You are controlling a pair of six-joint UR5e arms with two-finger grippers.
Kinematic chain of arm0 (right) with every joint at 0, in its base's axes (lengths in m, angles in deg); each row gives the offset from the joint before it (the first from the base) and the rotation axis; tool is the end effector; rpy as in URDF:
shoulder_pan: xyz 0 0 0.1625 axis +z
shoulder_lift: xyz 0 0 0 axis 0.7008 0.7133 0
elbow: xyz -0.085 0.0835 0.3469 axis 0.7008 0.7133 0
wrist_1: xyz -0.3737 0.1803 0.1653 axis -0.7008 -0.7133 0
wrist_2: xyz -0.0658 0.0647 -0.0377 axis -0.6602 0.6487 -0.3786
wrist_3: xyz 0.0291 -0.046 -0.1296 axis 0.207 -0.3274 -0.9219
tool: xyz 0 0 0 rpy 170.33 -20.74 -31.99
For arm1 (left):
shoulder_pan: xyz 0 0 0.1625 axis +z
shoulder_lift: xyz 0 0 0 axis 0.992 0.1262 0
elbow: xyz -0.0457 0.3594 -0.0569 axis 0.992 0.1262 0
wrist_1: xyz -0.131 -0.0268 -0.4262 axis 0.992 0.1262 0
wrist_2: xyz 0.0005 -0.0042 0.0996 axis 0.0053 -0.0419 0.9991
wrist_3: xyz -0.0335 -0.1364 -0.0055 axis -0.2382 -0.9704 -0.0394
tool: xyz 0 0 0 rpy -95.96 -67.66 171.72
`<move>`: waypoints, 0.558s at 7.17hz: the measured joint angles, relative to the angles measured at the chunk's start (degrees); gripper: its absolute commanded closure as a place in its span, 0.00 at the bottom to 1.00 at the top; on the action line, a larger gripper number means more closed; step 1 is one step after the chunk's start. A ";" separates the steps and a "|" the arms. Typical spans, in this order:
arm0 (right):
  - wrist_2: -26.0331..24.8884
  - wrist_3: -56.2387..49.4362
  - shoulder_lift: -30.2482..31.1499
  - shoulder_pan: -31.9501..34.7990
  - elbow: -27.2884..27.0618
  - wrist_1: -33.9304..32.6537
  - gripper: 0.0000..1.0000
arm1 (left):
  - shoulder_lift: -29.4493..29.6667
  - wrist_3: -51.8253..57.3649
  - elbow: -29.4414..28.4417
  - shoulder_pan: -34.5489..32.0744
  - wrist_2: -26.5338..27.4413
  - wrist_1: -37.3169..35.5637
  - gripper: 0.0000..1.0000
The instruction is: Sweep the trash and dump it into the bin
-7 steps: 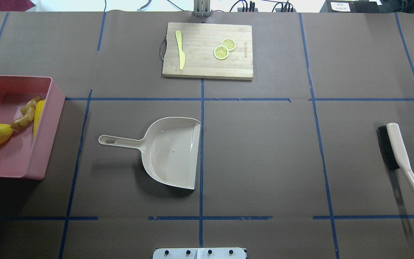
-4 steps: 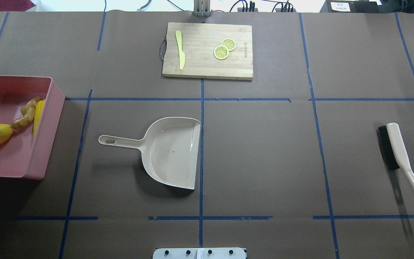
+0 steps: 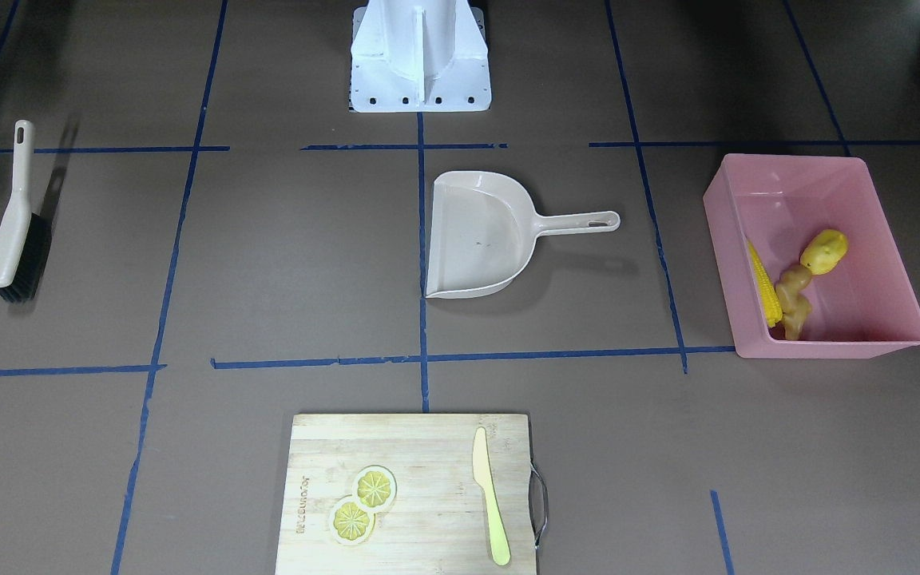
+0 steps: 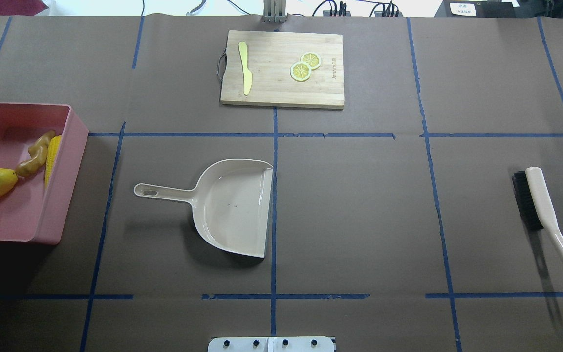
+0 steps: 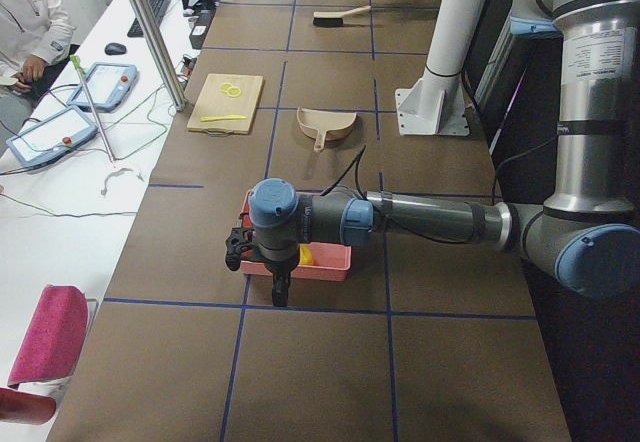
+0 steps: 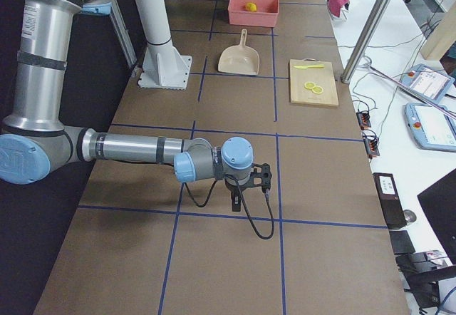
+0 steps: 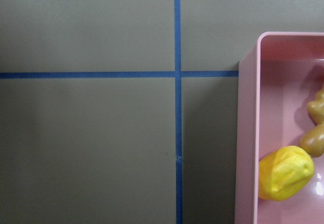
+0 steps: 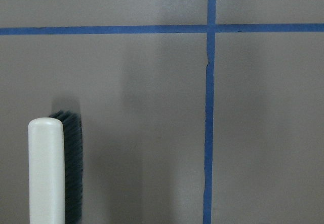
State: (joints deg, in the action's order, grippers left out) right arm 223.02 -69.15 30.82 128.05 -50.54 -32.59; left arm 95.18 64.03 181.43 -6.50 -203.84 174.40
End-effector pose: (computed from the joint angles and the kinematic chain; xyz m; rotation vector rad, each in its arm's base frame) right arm -0.0236 -0.4642 0.6209 0.0391 -0.8504 -0.0249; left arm -0.0275 -0.5065 0.5828 0.0320 0.7842 -0.0117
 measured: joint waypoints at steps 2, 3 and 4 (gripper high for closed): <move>-0.50 -4.17 0.20 1.25 0.15 -1.47 0.00 | 0.46 0.15 -0.48 1.19 0.24 0.26 0.00; -0.59 -4.86 0.36 1.50 0.26 -1.61 0.00 | 0.75 0.21 -1.27 2.01 0.26 0.35 0.00; -0.62 -5.14 0.44 1.63 0.29 -1.60 0.00 | 1.03 0.16 -1.89 2.71 0.29 0.35 0.00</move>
State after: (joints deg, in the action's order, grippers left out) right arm 222.40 -74.29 31.26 129.68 -50.24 -34.19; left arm 96.20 64.19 179.54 -3.78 -203.56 174.76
